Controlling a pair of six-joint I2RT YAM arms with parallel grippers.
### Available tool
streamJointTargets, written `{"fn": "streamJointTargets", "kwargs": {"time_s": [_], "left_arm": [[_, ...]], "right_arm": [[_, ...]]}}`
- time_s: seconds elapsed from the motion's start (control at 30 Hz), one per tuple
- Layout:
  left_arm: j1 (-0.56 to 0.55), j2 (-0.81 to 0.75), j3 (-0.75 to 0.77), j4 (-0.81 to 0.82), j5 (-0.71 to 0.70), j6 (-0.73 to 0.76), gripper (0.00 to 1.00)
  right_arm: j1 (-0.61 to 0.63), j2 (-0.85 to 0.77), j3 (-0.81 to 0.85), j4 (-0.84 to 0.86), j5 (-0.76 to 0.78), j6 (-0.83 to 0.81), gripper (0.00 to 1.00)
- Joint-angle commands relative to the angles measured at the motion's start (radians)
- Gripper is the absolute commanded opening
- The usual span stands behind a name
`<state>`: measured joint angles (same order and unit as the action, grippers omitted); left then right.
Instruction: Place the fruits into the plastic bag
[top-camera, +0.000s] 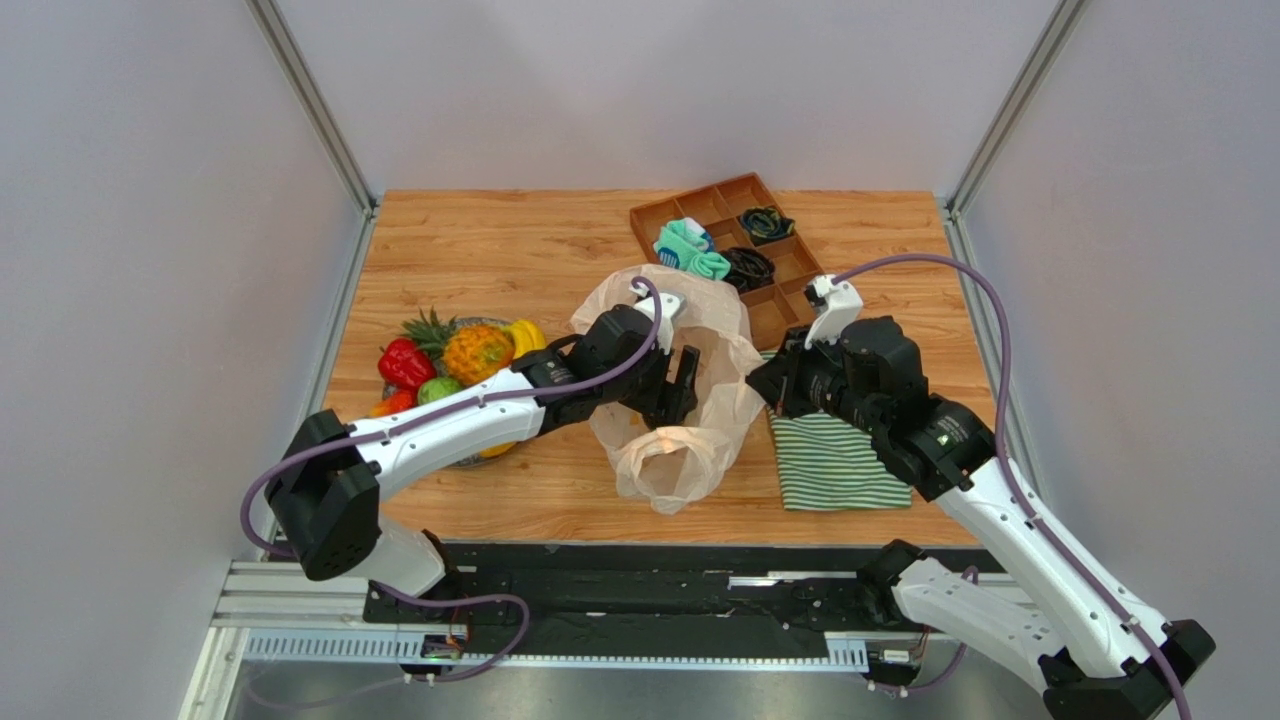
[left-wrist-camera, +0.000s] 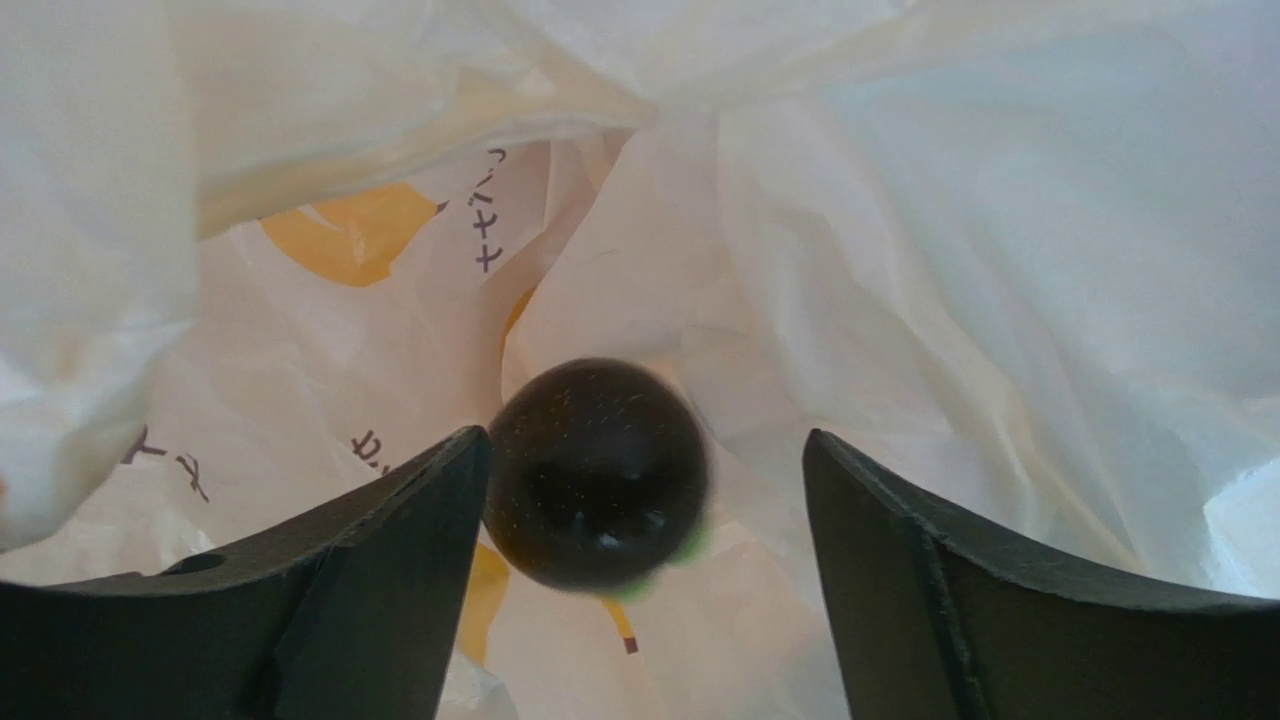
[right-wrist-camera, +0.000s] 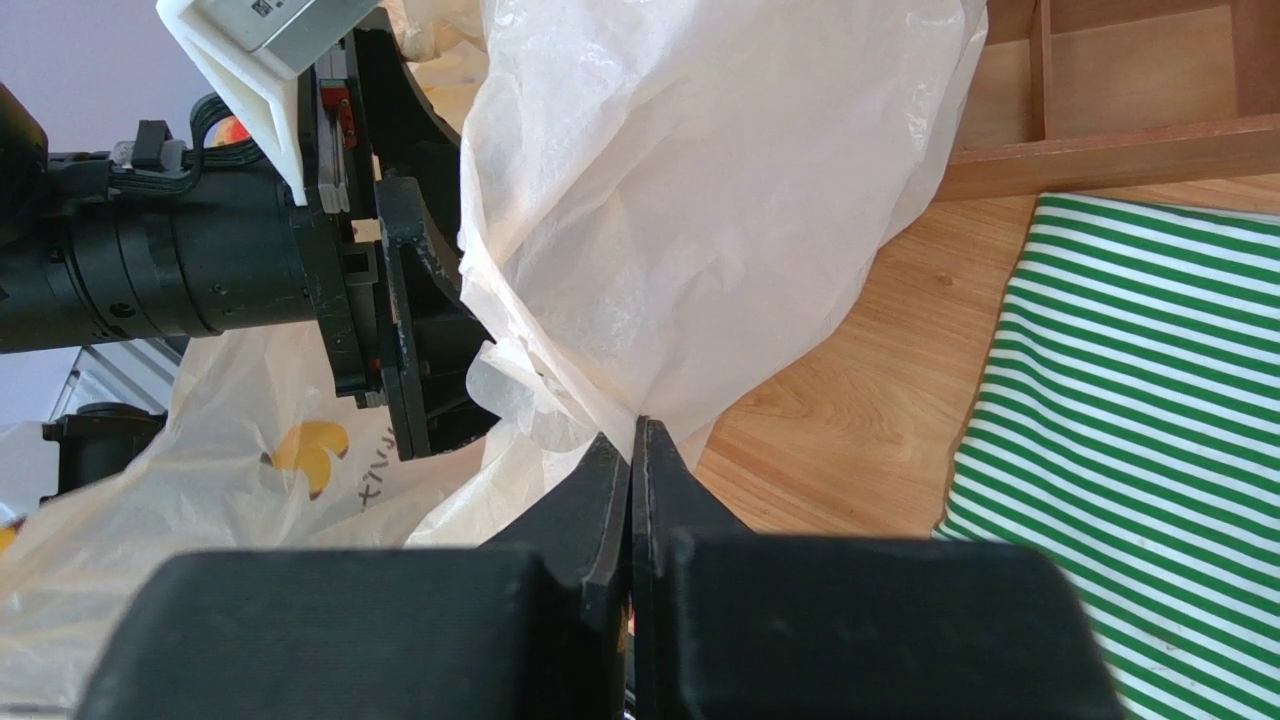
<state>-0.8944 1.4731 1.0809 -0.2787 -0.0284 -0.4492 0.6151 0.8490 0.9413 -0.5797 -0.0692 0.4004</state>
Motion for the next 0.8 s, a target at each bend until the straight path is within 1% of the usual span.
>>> {"fn": "streamJointTargets", "kwargs": {"time_s": [0.0, 0.07, 0.27, 0.47, 0.53, 0.57, 0.6, 0.67, 0.7, 0.77], "left_arm": [[-0.001, -0.017, 0.034, 0.015, -0.008, -0.019, 0.92], [-0.001, -0.019, 0.033, 0.018, -0.004, -0.019, 0.94], [-0.001, -0.034, 0.017, 0.044, 0.015, -0.010, 0.94], [-0.001, -0.095, -0.018, 0.105, 0.008, 0.016, 0.94], [-0.001, -0.134, -0.039, 0.140, 0.063, 0.052, 0.94], [-0.001, -0.148, -0.045, 0.180, 0.094, 0.097, 0.94], [-0.003, -0.184, -0.062, 0.200, 0.176, 0.124, 0.94], [-0.001, -0.227, -0.082, 0.266, 0.273, 0.194, 0.94], [-0.001, -0.278, -0.105, 0.272, 0.342, 0.210, 0.94], [0.003, -0.332, -0.133, 0.329, 0.364, 0.234, 0.95]], "right_arm": [[0.005, -0.008, 0.031, 0.029, 0.005, 0.009, 0.00], [0.005, -0.008, 0.031, 0.029, 0.003, 0.011, 0.00], [0.003, -0.010, 0.030, 0.027, 0.005, 0.011, 0.00], [0.003, -0.013, 0.027, 0.026, 0.006, 0.011, 0.00], [0.003, -0.013, 0.025, 0.027, 0.006, 0.012, 0.00], [0.005, -0.013, 0.027, 0.026, 0.008, 0.012, 0.00], [0.005, -0.013, 0.027, 0.026, 0.008, 0.012, 0.00], [0.005, -0.014, 0.025, 0.026, 0.008, 0.012, 0.00], [0.005, -0.014, 0.025, 0.026, 0.008, 0.012, 0.00], [0.003, -0.016, 0.025, 0.024, 0.009, 0.009, 0.00]]}}
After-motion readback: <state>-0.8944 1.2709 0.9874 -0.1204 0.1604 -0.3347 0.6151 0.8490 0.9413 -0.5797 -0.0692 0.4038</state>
